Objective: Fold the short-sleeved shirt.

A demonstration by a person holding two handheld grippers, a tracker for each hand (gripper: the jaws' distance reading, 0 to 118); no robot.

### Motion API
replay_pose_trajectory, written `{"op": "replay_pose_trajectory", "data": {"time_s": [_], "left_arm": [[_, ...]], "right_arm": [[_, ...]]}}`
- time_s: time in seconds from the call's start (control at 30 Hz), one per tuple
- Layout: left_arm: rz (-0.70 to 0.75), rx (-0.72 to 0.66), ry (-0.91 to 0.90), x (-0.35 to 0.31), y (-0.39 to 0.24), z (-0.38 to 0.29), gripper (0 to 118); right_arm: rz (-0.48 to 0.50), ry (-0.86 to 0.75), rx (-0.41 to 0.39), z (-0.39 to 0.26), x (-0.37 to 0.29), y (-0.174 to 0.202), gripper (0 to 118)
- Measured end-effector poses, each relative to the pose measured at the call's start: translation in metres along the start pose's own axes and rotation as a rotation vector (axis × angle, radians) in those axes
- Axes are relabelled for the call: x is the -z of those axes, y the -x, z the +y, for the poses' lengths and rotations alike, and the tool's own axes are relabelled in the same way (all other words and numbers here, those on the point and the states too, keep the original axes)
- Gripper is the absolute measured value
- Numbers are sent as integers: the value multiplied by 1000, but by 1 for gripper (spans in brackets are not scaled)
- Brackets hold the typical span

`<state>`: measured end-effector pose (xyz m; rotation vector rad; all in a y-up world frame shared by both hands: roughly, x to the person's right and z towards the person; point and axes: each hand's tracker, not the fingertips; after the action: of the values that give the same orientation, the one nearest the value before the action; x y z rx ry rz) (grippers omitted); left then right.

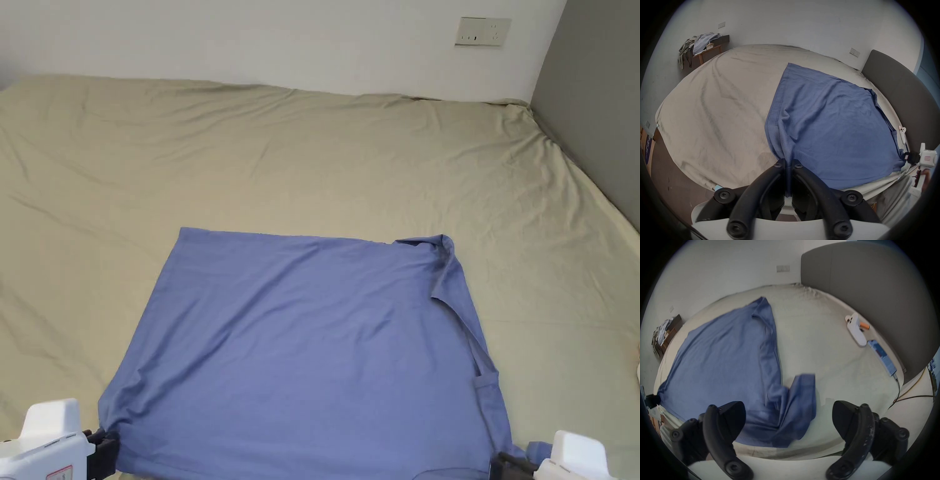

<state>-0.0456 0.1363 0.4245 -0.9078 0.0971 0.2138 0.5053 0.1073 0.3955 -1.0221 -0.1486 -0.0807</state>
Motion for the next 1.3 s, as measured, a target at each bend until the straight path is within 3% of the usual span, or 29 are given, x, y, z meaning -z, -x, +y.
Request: {"op": "replay_pose_trajectory", "data": {"time_s": [0.03, 0.1, 0.13, 0.17, 0.2, 0.43, 0.73, 1.07, 1.3], "left_arm": [[-2, 0, -2, 0, -1, 1, 5], [-4, -3, -4, 0, -1, 2, 5], [-5, -5, -4, -1, -2, 2, 5], [-5, -7, -5, -2, -2, 3, 5], [-7, -10, -6, -2, -1, 4, 5], [-55, -73, -122, -17, -1, 37, 5], [-15, -34, -232, 10, -22, 130, 5], [44, -55, -118, 135, -28, 197, 5], [92, -90, 21, 204, -24, 196, 5]], "right_arm": [[6, 20, -6, -3, 8, 1, 100], [45, 59, -23, -8, 23, 1, 64], [138, 42, 3, -9, 23, 0, 41], [171, 22, 18, -8, 16, 2, 27], [110, 15, 7, -7, 13, 0, 16], [110, -203, -55, 39, -43, 16, 14], [120, -309, -15, 141, -30, 46, 14], [85, -121, 96, 215, 82, 69, 14], [47, 10, 126, 229, 157, 69, 14]]}}
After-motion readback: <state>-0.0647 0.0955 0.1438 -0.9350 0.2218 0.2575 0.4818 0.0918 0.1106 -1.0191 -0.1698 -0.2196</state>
